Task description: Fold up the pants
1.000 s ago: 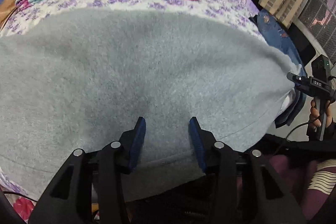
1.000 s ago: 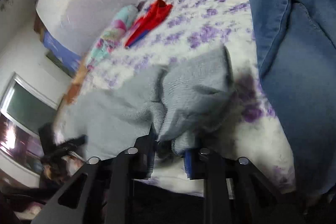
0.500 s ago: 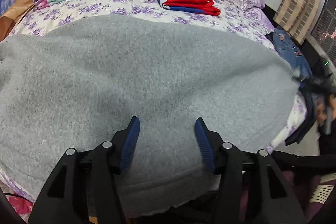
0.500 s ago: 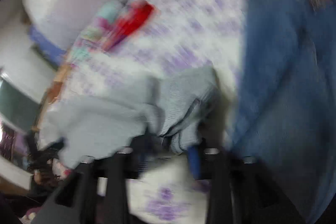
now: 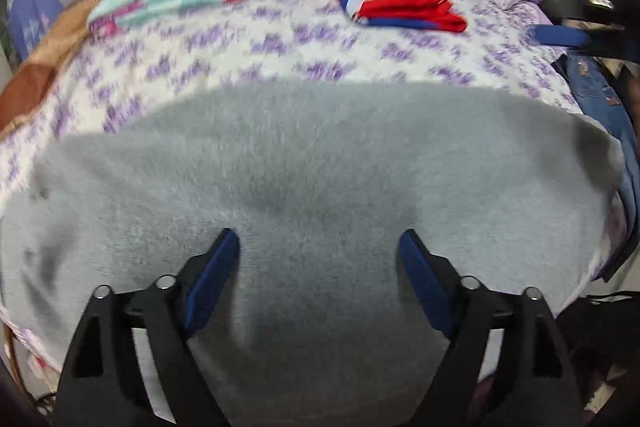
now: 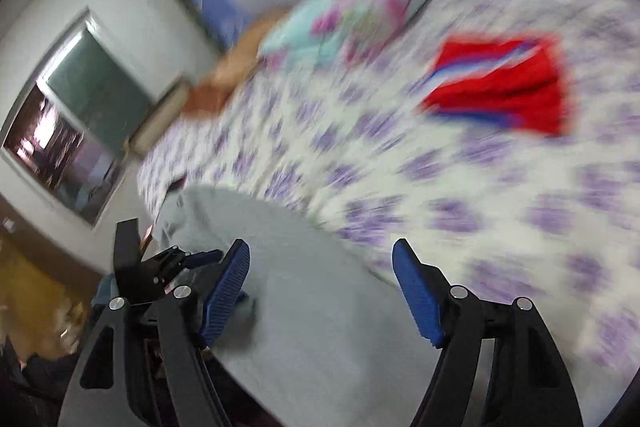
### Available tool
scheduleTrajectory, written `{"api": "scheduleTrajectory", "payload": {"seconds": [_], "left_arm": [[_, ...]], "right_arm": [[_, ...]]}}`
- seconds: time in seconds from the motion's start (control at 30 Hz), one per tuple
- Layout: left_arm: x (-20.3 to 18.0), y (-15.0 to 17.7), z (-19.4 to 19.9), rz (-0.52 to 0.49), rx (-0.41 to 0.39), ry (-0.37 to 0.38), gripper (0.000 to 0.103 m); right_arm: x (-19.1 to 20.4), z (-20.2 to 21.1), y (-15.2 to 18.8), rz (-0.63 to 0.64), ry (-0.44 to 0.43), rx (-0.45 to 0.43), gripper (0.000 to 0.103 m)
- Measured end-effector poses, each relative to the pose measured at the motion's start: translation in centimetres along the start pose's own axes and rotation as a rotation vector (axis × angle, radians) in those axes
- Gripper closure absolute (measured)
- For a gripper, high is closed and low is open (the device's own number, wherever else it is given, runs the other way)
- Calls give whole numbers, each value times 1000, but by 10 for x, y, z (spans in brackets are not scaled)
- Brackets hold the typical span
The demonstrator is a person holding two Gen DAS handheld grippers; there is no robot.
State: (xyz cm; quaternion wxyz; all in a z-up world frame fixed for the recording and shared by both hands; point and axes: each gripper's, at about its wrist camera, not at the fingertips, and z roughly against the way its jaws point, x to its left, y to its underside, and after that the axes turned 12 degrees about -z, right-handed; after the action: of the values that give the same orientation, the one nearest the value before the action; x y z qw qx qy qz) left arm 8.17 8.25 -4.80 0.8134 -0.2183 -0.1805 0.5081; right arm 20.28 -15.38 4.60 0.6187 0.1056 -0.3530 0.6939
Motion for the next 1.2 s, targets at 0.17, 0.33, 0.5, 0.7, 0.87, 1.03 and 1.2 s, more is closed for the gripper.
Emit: {"api": "scheduleTrajectory", "payload": {"seconds": [0.17, 0.33, 0.5, 0.7, 0.87, 1.03, 1.2], "left_arm": [[7, 5, -1, 44, -9, 58, 14], [14, 5, -3, 70, 1, 110, 13], [4, 0, -8, 29, 32, 75, 8], [6, 4, -5, 22, 13, 89, 8], [7, 8, -3, 13, 1, 96, 8], [6, 8, -3, 16, -5, 94, 8], [5, 8, -3, 17, -6, 89, 8]], "right_arm": [[11, -115, -11, -52, -113, 318, 34], [43, -102, 14, 99, -277, 420, 33], [51, -86, 20, 122, -402, 477, 33], [55, -95, 47, 228, -374, 620, 32], [71, -93, 64, 343, -309, 609, 28], [74, -89, 47, 298, -309, 535, 28], [65, -138, 29, 76, -391, 651, 12]]}}
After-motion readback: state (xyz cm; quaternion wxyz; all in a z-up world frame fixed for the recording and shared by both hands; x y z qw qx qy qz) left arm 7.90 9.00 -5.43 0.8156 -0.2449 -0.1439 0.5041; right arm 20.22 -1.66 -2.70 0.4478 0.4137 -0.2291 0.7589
